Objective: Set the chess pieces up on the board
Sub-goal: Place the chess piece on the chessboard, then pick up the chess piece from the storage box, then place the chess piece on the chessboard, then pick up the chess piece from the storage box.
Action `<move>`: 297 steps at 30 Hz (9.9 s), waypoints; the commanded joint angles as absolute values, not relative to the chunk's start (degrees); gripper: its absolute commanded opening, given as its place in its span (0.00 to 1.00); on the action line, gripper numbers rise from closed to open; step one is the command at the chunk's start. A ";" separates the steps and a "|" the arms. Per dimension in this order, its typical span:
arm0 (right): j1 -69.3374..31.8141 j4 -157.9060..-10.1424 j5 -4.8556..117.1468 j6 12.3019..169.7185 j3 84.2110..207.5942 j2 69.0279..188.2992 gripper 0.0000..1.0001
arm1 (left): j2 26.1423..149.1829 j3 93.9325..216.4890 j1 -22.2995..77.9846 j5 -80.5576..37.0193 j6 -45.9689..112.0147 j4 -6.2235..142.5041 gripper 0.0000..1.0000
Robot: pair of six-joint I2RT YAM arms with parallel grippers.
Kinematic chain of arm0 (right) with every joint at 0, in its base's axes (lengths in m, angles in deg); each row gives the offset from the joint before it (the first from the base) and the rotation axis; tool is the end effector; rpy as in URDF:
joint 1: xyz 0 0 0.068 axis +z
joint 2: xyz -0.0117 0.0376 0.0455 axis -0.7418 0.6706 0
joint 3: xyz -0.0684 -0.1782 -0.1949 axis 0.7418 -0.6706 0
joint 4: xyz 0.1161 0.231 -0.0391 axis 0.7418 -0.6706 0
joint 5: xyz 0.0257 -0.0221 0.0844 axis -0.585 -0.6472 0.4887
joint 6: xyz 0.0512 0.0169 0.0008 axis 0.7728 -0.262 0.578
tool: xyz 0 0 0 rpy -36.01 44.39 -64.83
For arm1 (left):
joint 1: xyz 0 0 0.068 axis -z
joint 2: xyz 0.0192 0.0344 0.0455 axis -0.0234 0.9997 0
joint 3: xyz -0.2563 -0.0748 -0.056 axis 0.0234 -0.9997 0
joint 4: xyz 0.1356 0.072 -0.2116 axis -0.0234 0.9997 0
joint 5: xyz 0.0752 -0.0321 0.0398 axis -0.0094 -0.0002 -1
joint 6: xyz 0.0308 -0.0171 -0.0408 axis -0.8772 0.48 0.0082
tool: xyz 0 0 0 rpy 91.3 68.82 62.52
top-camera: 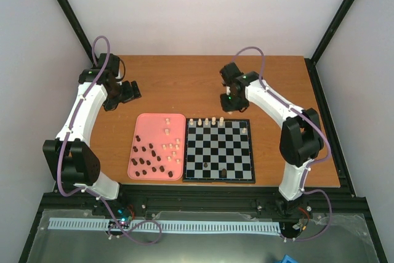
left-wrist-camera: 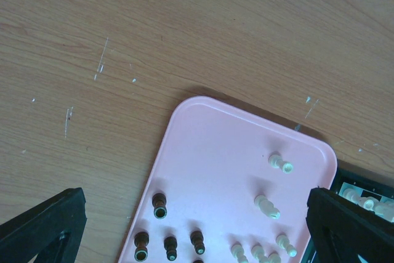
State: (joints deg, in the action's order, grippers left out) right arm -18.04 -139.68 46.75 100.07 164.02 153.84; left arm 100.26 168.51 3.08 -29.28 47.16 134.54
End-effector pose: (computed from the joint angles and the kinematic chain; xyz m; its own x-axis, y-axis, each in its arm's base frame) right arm 0.3352 0.1911 0.2703 -0.9111 -0.2075 -0.3562 -0.2480 0.9661 0.0716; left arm 0.3012 -0.0095 0.3256 -0.8433 -0.4085 -0.3493 -0.3667 0.9124 -0.1816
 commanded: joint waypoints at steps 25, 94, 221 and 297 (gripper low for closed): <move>-18.80 -131.35 46.87 100.88 150.56 157.16 0.03 | 100.65 169.35 2.69 -28.85 46.17 133.79 1.00; -17.38 -142.71 44.82 100.02 160.83 147.23 0.61 | 101.88 169.74 2.73 -29.43 46.05 133.70 1.00; -22.66 -132.55 44.40 98.50 148.67 157.48 0.03 | 101.80 168.21 2.70 -28.90 45.96 133.70 1.00; 0.28 -140.43 61.77 99.82 207.56 195.58 0.33 | 102.07 169.64 2.68 -27.15 46.14 133.90 1.00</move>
State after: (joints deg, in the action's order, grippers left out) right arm 0.05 -139.42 61.19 99.75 205.81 194.73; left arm 102.73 168.71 3.06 -27.66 46.72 134.47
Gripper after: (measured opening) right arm 0.363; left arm 0.999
